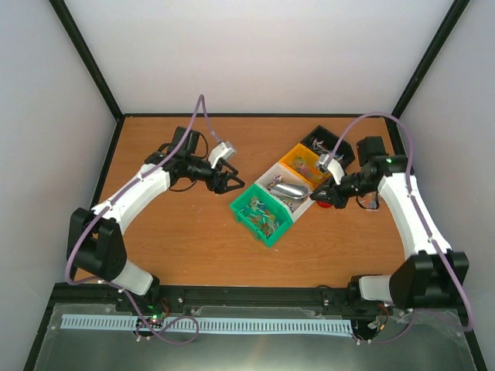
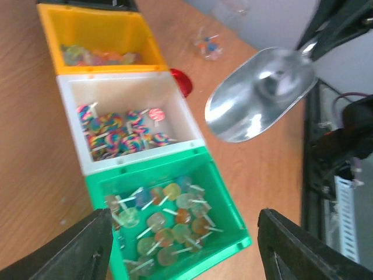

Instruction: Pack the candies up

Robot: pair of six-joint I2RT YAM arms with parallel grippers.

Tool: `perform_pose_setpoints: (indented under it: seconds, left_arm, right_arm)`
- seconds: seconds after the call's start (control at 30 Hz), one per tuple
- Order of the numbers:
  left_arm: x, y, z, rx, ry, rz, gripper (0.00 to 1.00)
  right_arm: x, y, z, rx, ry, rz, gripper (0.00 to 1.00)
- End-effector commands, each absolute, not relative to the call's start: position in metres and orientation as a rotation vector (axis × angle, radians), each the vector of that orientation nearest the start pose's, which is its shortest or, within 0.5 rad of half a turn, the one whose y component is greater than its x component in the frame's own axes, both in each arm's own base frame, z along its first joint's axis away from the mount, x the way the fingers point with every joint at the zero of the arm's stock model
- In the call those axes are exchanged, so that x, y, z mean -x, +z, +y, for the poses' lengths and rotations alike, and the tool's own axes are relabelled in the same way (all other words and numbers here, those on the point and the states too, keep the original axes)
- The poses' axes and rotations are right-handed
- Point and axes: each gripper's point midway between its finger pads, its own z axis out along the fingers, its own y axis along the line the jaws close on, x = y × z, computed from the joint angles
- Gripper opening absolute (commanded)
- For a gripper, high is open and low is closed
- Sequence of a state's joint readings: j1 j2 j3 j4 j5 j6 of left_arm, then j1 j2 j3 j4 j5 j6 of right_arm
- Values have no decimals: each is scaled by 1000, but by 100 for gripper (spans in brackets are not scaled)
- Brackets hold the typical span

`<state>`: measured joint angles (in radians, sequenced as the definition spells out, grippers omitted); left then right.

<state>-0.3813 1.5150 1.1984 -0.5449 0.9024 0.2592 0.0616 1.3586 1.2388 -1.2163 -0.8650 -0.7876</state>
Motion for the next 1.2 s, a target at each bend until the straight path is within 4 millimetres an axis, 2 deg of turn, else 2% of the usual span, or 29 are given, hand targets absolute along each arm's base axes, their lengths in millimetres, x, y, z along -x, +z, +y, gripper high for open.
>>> perform_pose_setpoints:
  seconds: [0.0, 0.1, 0.2, 0.5, 0.83, 1.17]
  left_arm:
    - [-311, 209, -249, -1061, -932, 2079, 70]
    - [-324, 190, -243, -1038, -837, 2137, 68]
    - [-332, 177, -243, -1032, -819, 2178, 66]
    - [-337, 148, -258, -1061, -803, 2234, 61]
    - [-335, 115, -273, -1118, -761, 2298, 57]
    - [-333, 98, -282, -1144, -787, 2325, 52]
  right_arm:
    - [-260, 213, 110, 1085, 533, 2272, 3]
    - [-265, 203, 91, 1043, 394, 2356, 3]
    - [-270, 198, 88, 1017, 369, 2399, 3]
    - [-286, 177, 103, 1060, 284, 2457, 3]
    - [-296, 141, 113, 1174, 132, 2499, 3]
    - [-297, 99, 132, 1235, 172, 2522, 3]
